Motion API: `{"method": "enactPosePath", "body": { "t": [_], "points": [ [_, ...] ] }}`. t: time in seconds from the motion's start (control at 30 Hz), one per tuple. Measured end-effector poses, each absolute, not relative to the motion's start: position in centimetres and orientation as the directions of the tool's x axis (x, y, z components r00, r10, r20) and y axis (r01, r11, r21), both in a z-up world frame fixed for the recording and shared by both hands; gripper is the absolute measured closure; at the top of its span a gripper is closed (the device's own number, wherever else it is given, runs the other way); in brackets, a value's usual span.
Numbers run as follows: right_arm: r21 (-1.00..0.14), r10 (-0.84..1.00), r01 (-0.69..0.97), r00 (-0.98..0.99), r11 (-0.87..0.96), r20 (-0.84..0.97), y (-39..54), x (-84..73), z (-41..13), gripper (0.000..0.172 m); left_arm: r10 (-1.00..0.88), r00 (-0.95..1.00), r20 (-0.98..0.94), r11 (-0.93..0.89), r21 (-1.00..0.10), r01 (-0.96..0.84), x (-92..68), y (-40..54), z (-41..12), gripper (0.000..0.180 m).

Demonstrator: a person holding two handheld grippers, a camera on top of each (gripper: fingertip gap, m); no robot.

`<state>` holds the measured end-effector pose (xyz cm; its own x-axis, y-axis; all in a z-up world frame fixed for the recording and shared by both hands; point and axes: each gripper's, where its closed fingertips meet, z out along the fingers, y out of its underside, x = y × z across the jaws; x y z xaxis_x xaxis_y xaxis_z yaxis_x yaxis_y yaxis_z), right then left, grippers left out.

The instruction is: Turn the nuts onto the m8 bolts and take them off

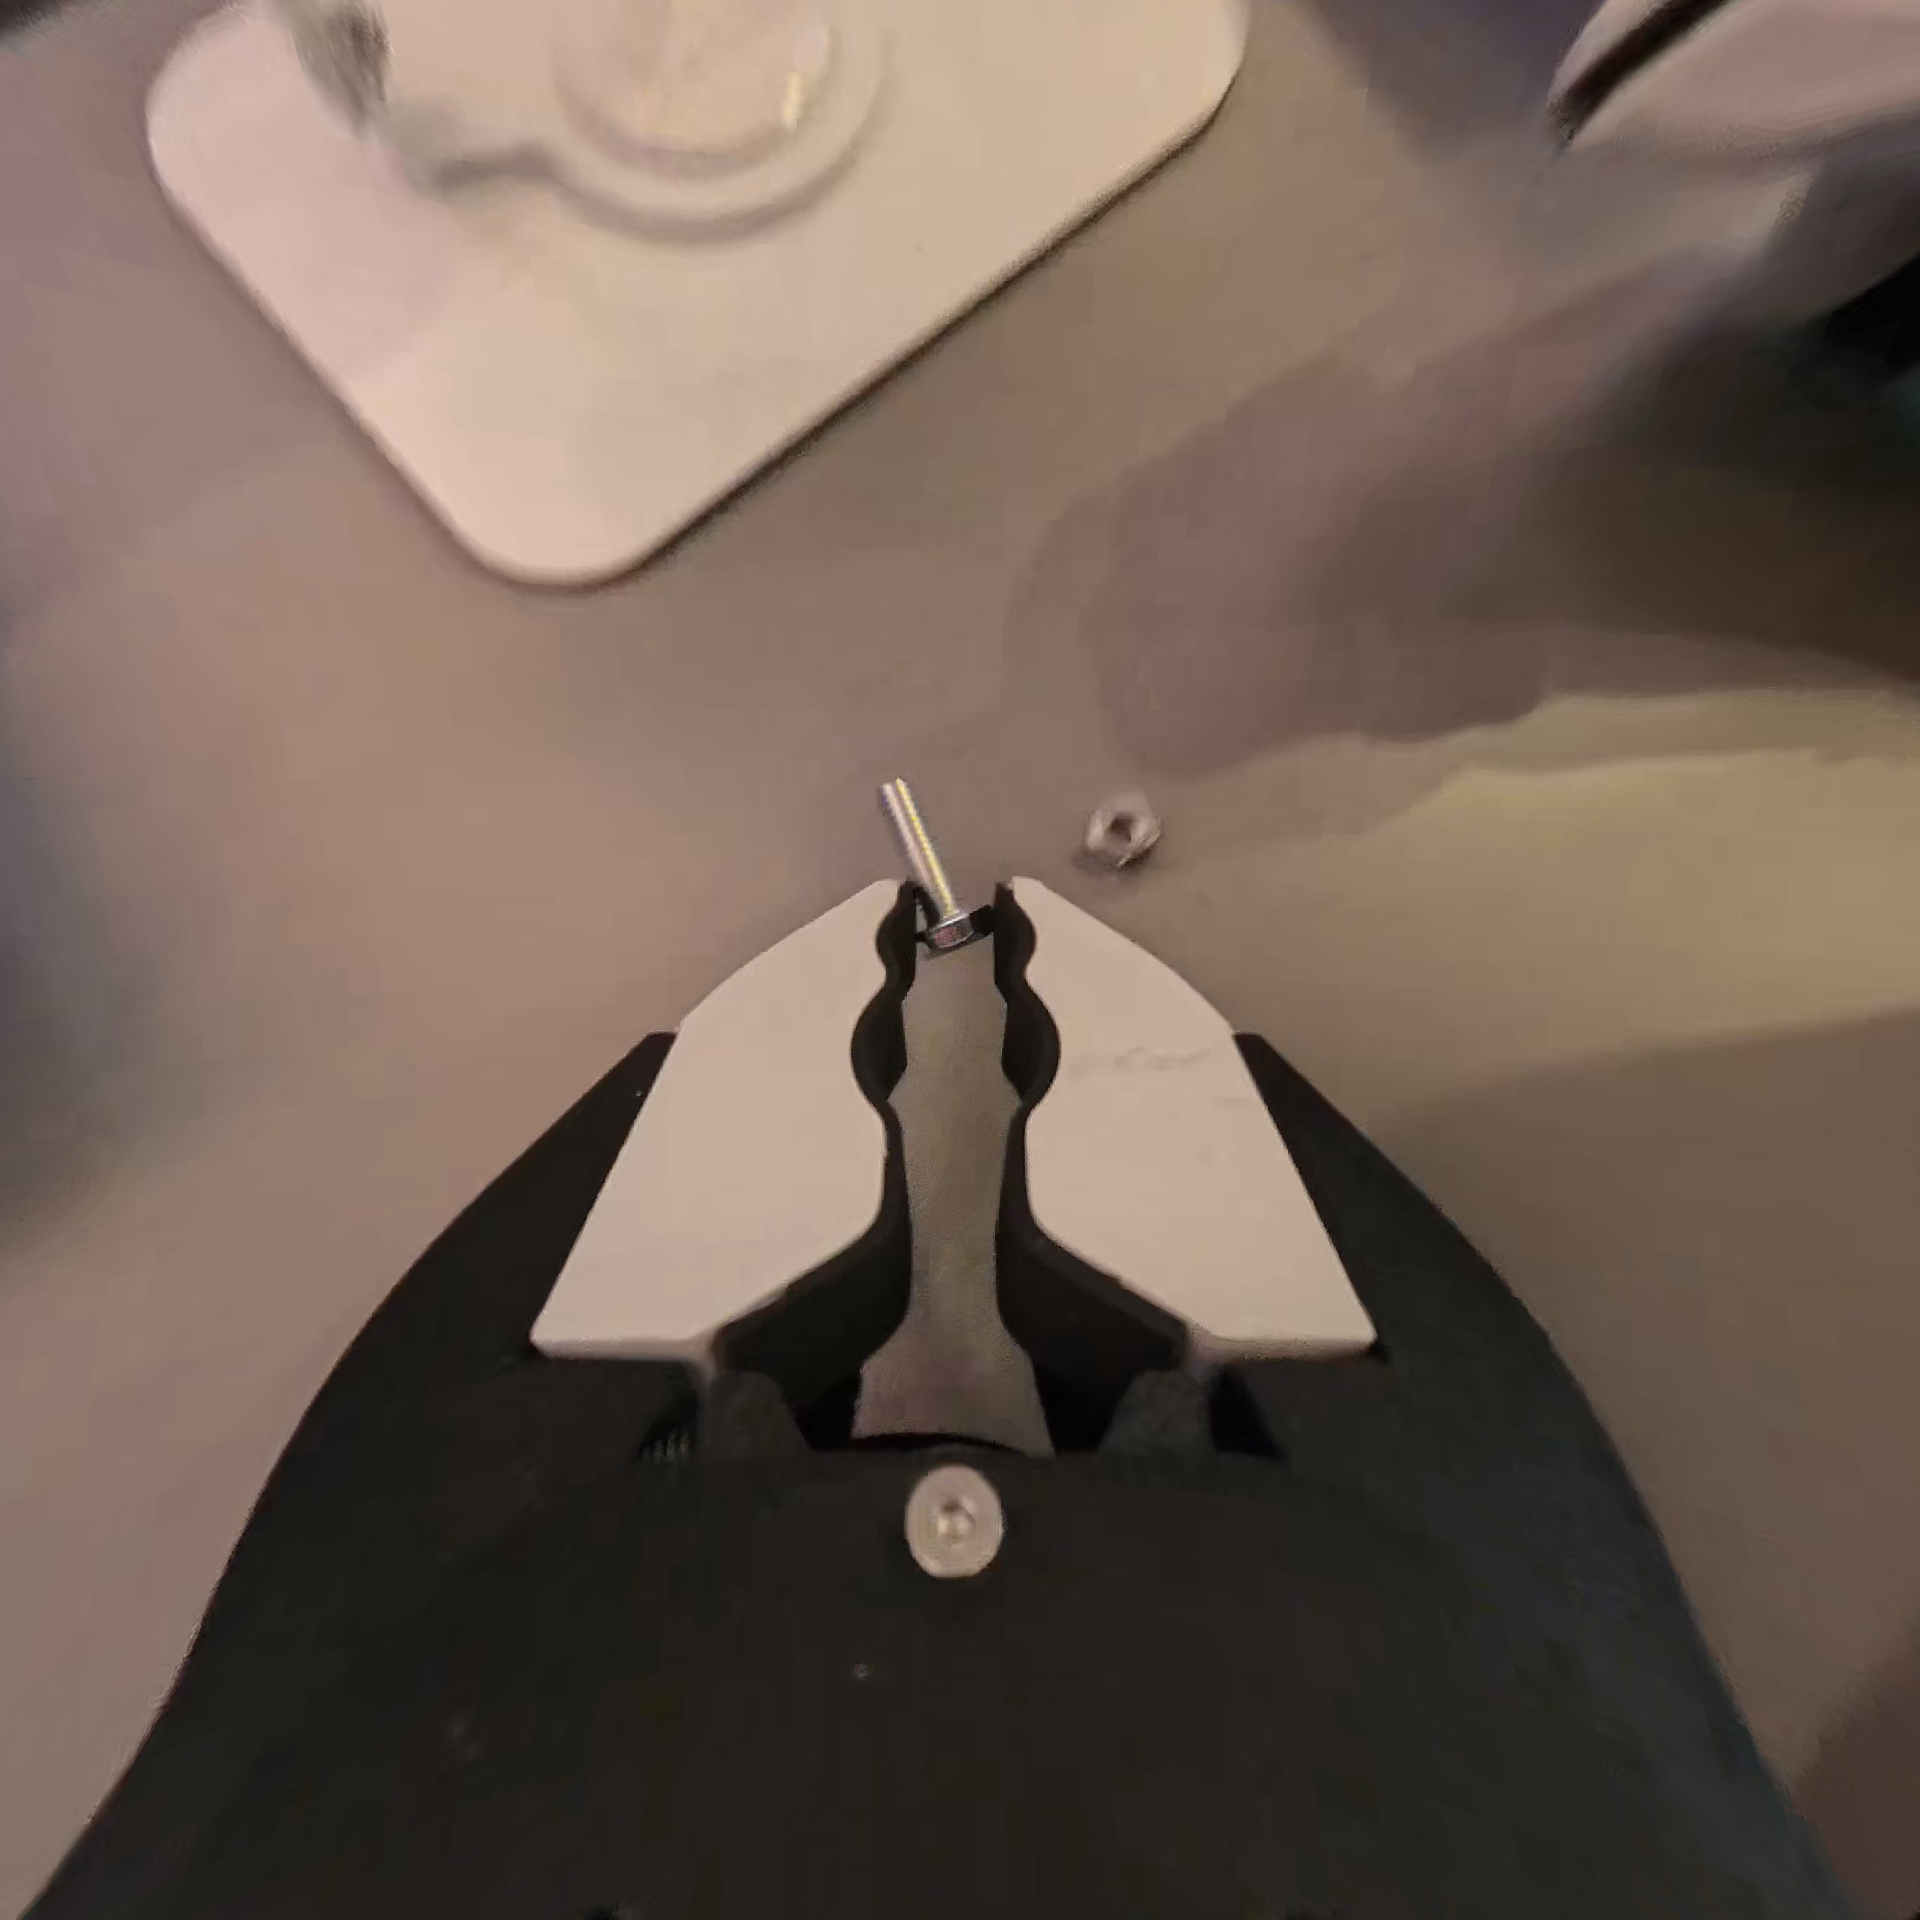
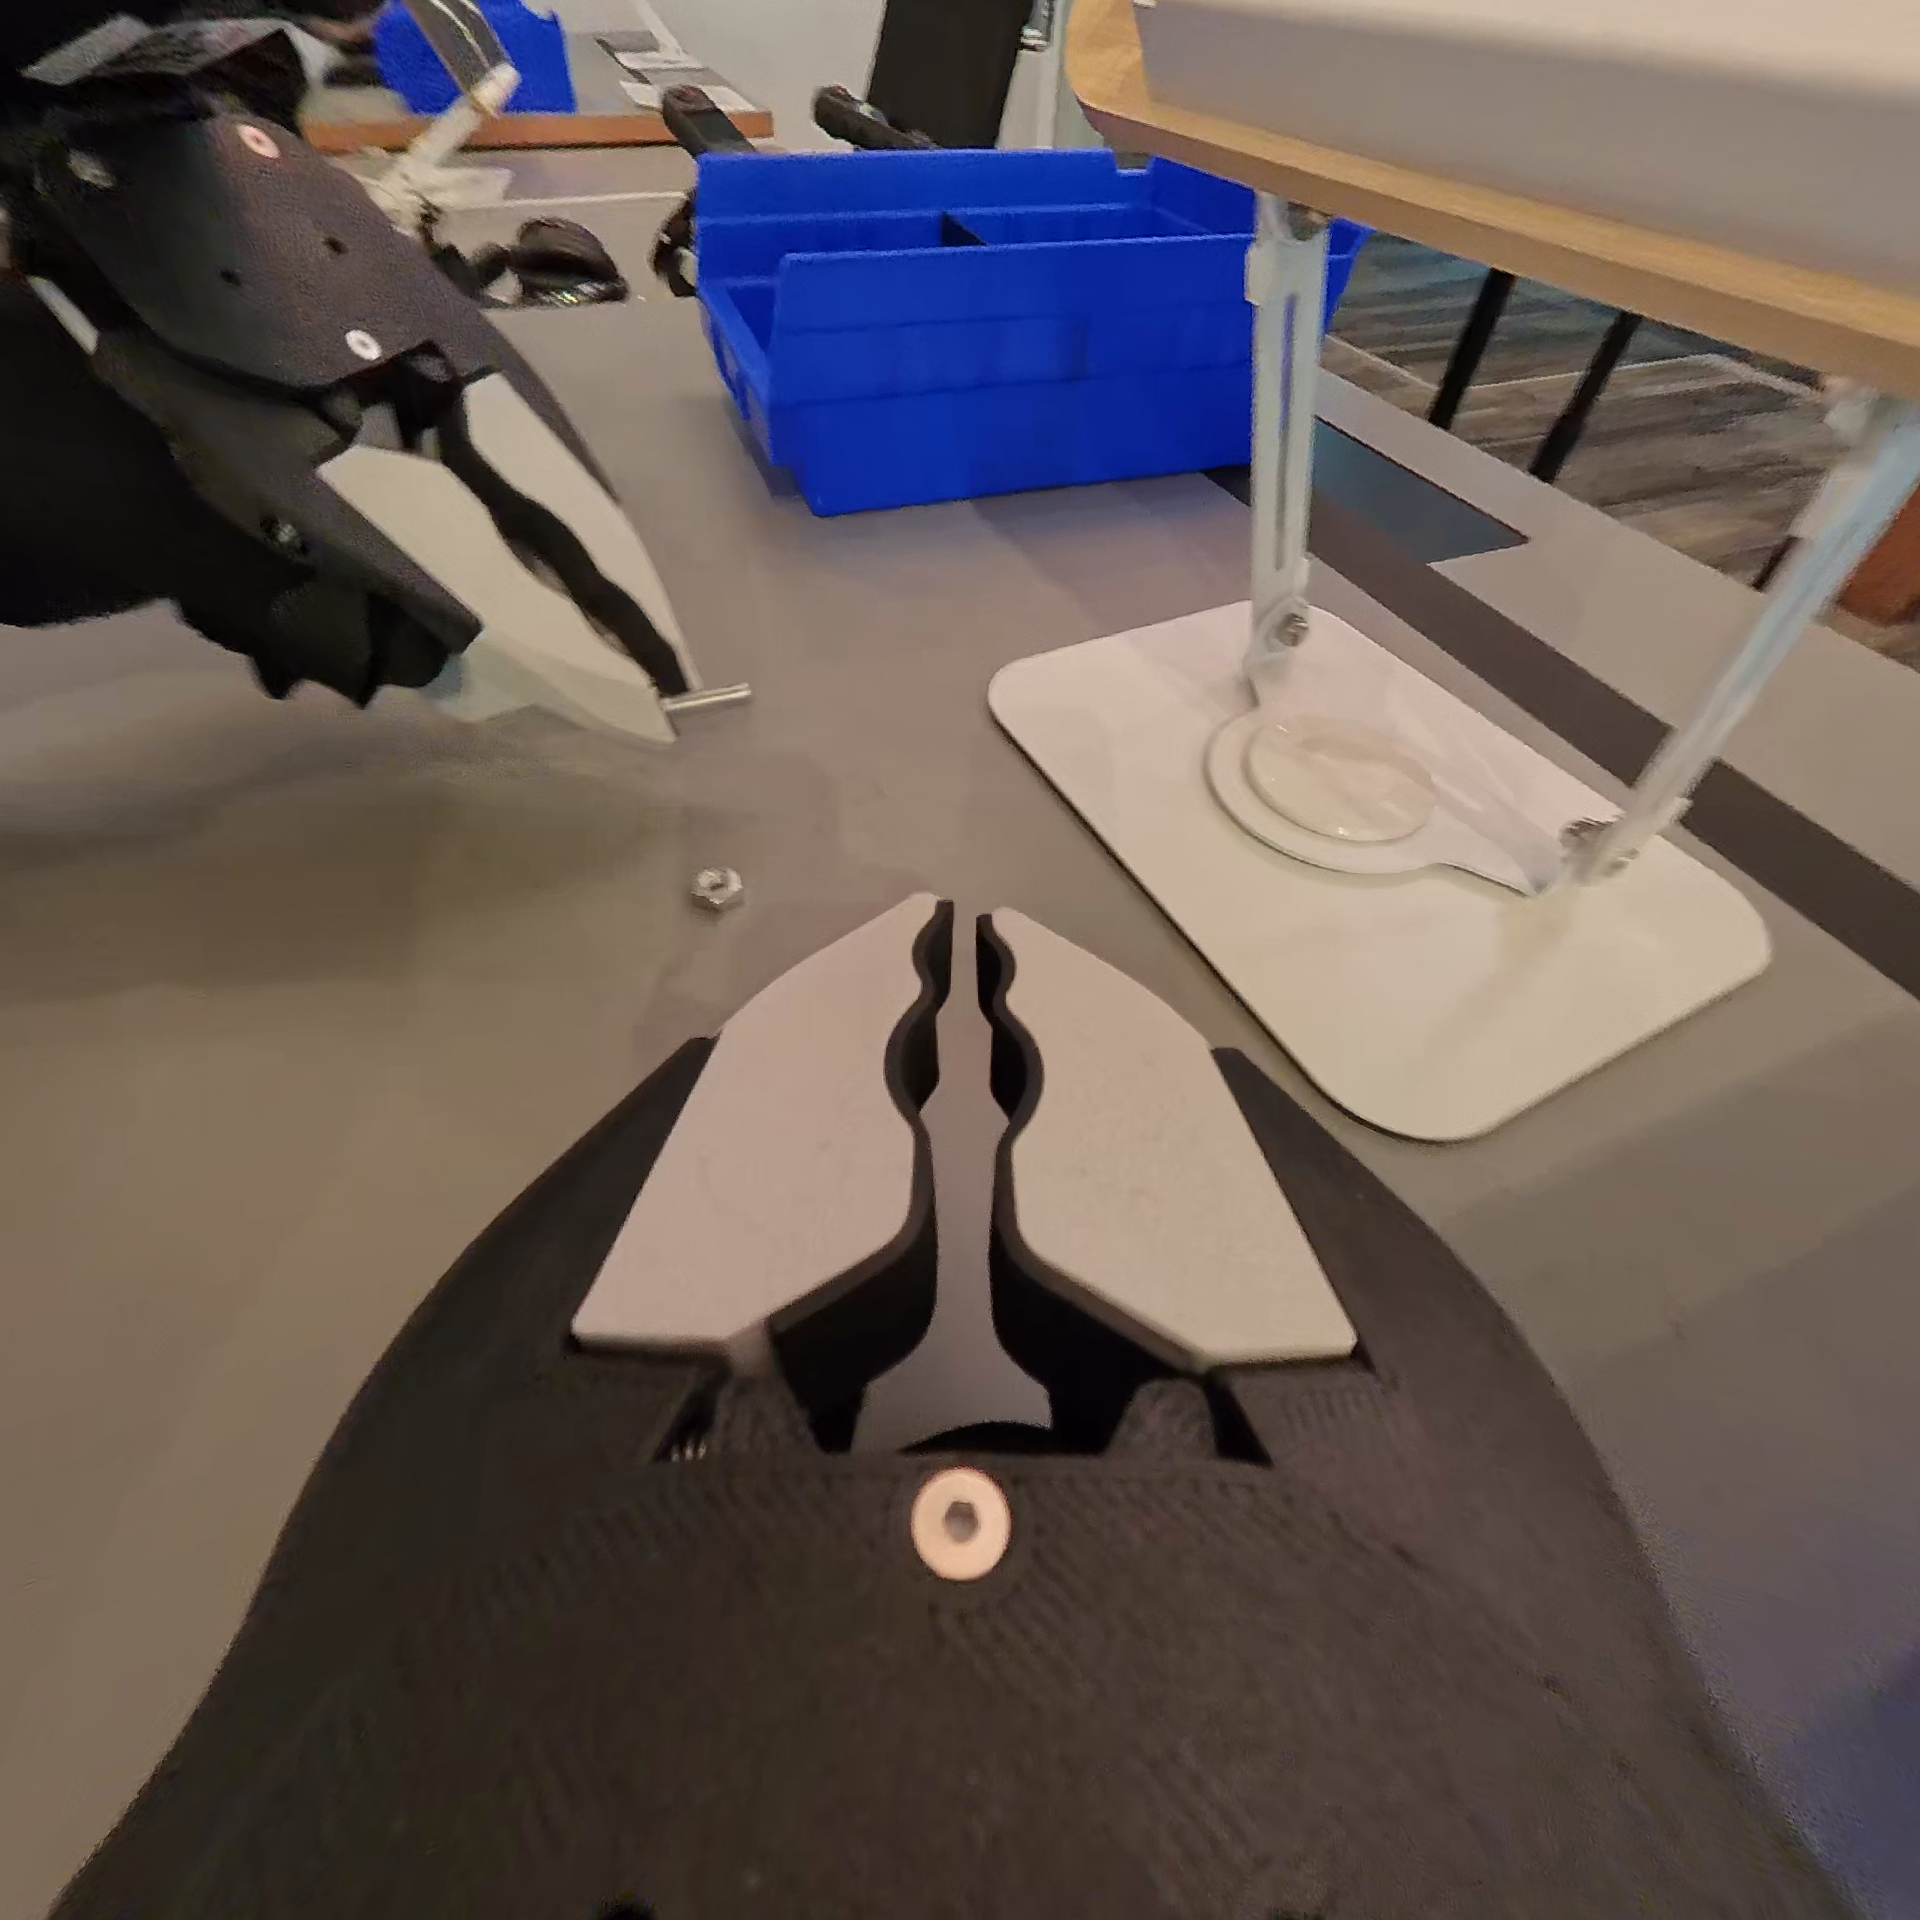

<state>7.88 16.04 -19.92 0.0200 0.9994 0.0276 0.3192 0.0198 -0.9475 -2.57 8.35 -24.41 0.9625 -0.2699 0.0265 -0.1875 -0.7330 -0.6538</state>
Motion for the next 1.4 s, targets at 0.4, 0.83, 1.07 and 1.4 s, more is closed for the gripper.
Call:
{"method": "enactPosePath", "body": {
  "t": [0.4,0.83,1.07,1.4],
  "points": [
    [-0.956,0.976,0.292,-0.215,0.03,-0.035,9.4,3.3,-19.3,0.16,-0.724,0.585,0.366,-0.158,-0.913,0.376,-3.3,8.4,-12.1,0.167],
    [-0.807,0.928,0.559,-0.37,0.19,-0.038,8.7,1.5,-24.6,0.143,-0.857,0.462,0.226,-0.043,-0.926,0.374,-3.6,5.0,-9.6,0.167],
    [-0.954,0.939,0.295,-0.338,0.045,-0.061,8.0,-0.7,-15.8,0.148,-0.866,0.461,0.193,-0.029,-0.94,0.339,-3.4,4.5,-9.4,0.167],
    [-0.95,0.806,0.086,-0.51,-0.299,-0.3,5.4,-3.1,-8.8,0.153,-0.869,0.465,0.168,-0.046,-0.963,0.264,-1.3,5.0,-10.3,0.167]
  ]
}}
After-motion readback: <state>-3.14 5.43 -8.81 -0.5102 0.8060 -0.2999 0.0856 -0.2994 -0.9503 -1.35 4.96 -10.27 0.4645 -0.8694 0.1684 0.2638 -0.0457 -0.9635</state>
